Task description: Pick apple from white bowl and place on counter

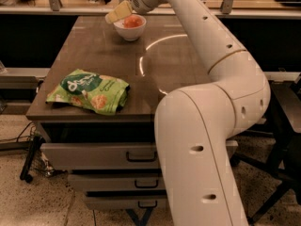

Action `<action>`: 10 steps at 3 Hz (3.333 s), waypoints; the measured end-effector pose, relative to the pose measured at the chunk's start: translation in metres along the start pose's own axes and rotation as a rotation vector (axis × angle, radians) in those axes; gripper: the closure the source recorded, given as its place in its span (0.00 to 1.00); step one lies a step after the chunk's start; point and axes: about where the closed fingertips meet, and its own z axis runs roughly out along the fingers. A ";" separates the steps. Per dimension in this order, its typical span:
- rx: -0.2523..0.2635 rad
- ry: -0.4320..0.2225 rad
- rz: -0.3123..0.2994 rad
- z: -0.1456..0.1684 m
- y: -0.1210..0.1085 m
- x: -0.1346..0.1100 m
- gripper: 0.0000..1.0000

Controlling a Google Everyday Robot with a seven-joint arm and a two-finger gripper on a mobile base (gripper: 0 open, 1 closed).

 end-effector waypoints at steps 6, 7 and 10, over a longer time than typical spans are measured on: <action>0.008 0.075 -0.006 0.016 -0.008 0.025 0.42; -0.004 0.094 -0.007 0.018 -0.005 0.032 0.39; -0.014 0.092 -0.015 0.018 0.001 0.031 0.87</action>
Offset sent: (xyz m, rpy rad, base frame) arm 0.0093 0.0093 -0.0079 -0.0234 0.0197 0.0093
